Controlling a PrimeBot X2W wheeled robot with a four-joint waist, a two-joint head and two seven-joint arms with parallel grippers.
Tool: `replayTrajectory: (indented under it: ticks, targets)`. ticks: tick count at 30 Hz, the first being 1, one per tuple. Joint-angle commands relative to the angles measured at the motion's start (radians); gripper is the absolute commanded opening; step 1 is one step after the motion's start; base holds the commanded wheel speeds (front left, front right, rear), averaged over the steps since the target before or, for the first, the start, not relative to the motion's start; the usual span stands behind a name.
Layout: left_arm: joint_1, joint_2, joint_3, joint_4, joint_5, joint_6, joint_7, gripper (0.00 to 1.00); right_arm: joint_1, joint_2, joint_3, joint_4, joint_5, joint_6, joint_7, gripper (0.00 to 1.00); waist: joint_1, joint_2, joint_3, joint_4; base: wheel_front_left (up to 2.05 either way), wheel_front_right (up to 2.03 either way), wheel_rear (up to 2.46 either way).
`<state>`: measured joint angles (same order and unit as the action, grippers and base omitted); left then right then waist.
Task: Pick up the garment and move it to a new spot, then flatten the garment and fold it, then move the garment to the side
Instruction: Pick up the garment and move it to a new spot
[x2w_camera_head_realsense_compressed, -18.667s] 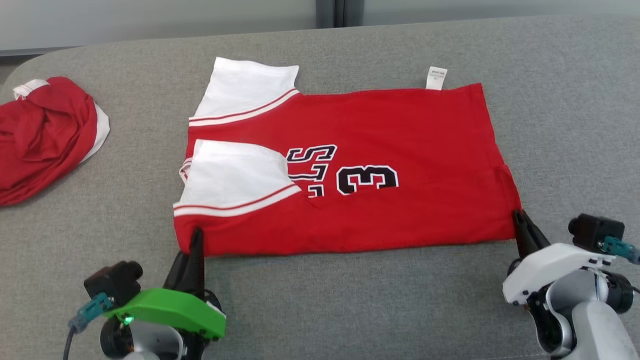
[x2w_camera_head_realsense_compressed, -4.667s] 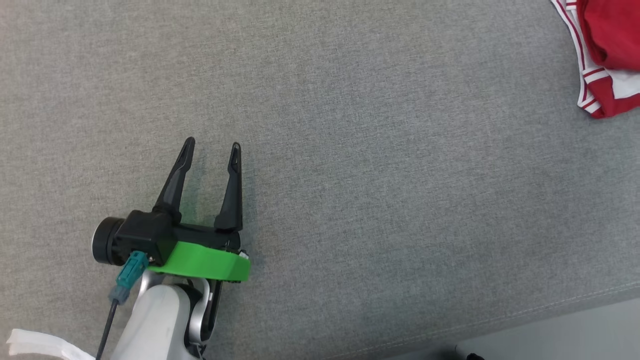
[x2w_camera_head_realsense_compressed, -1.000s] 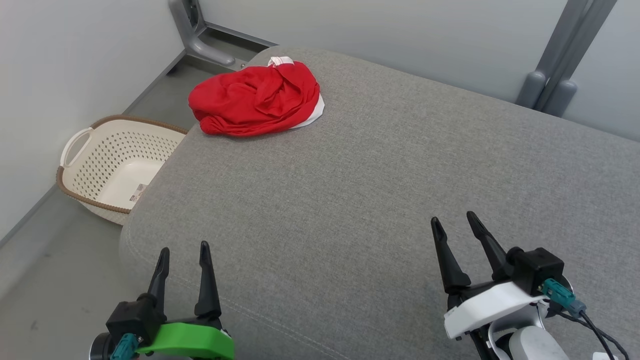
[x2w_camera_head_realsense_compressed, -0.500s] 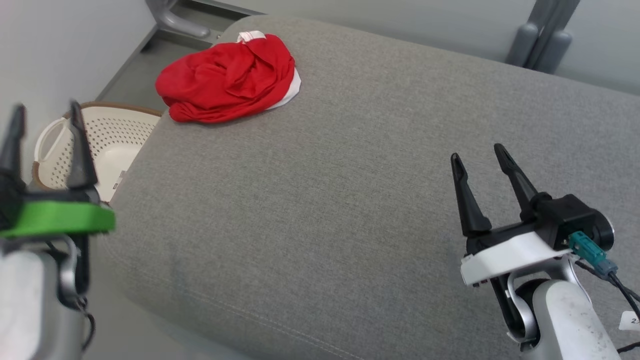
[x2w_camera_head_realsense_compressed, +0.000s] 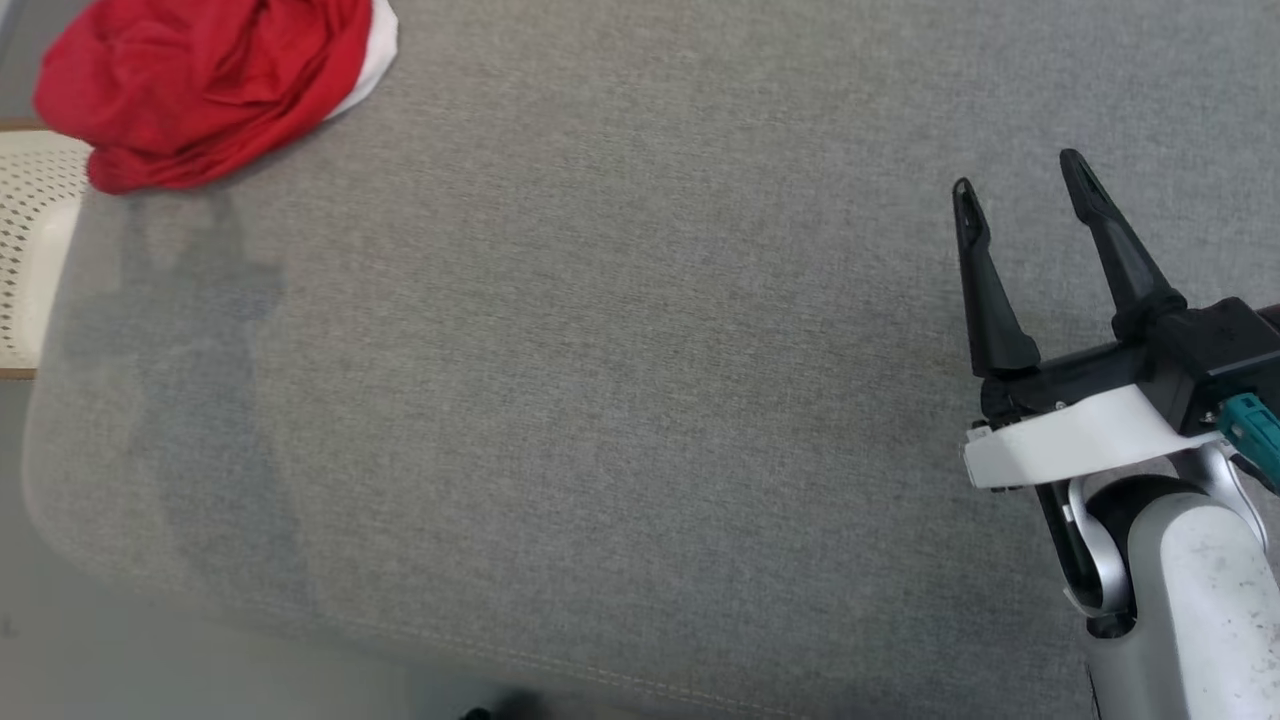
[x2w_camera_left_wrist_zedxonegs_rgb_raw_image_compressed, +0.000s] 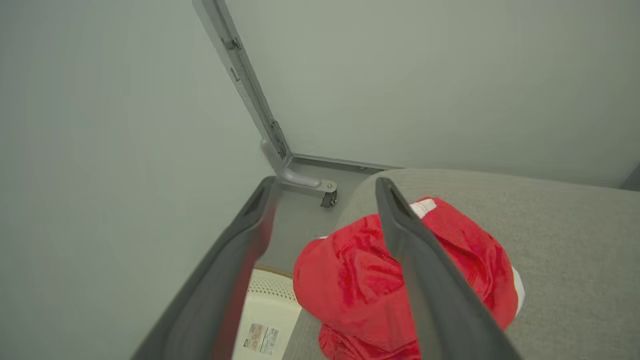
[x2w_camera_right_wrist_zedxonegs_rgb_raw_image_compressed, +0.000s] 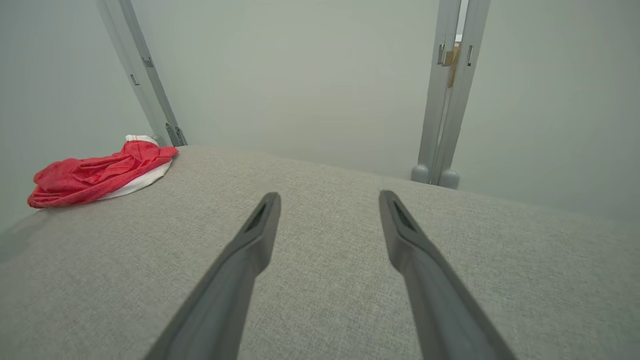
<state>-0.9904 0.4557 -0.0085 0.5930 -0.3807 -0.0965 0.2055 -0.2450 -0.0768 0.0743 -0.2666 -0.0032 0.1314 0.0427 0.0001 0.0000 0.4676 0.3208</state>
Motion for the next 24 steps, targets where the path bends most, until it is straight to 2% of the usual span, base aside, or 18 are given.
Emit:
replayTrajectory:
  ticks: [1, 7, 9, 13, 14, 15, 16, 21, 24]
  targets:
    - [-0.022, 0.007, -0.014, 0.038, -0.001, -0.006, 0.021, 1.00, -0.019, -0.003, -0.003, -0.013, -0.006, -0.002, 0.003, 1.00, -0.0001, 0.0000, 0.189, -0.138, 0.00, 0.00, 0.00]
    - [-0.040, 0.016, -0.019, 0.203, -0.007, 0.011, 0.053, 1.00, -0.026, 0.003, -0.008, -0.037, -0.018, -0.002, -0.003, 1.00, -0.0001, 0.0000, 0.249, -0.164, 0.00, 0.00, 0.00]
    - [0.016, -0.029, -0.036, 0.180, 0.007, 0.054, 0.076, 1.00, -0.014, 0.005, -0.020, -0.035, -0.020, -0.002, -0.009, 1.00, -0.0001, 0.0000, 0.247, -0.159, 0.00, 0.00, 0.00]
    - [0.078, -0.014, -0.017, 0.111, -0.018, 0.087, 0.138, 1.00, -0.001, 0.009, -0.023, -0.041, -0.018, -0.002, -0.011, 1.00, -0.0001, 0.0000, 0.253, -0.162, 0.00, 0.00, 0.00]
    - [0.095, -0.016, -0.015, 0.090, -0.021, 0.093, 0.147, 0.64, -0.001, 0.010, -0.026, -0.039, -0.018, -0.002, -0.013, 1.00, -0.0001, 0.0000, 0.253, -0.163, 0.00, 0.00, 0.00]
    - [0.111, -0.013, -0.012, 0.073, -0.022, 0.099, 0.150, 0.44, -0.003, 0.010, -0.027, -0.037, -0.017, -0.002, -0.015, 1.00, -0.0001, 0.0000, 0.253, -0.164, 0.00, 0.00, 0.00]
    - [0.128, -0.008, -0.010, 0.051, -0.020, 0.104, 0.149, 0.01, -0.006, 0.011, -0.028, -0.033, -0.016, -0.002, -0.019, 1.00, -0.0001, 0.0000, 0.250, -0.164, 0.00, 0.00, 0.00]
    - [0.190, 0.013, 0.006, -0.038, -0.021, 0.119, 0.107, 0.00, -0.021, 0.017, -0.020, -0.006, -0.006, -0.002, -0.035, 1.00, -0.0001, 0.0000, 0.217, -0.167, 0.00, 0.00, 0.00]
    - [0.214, 0.040, 0.014, -0.075, -0.020, 0.107, 0.091, 0.00, -0.026, 0.019, -0.013, 0.018, 0.004, -0.002, -0.050, 1.00, -0.0001, 0.0000, 0.186, -0.173, 0.00, 0.00, 0.00]
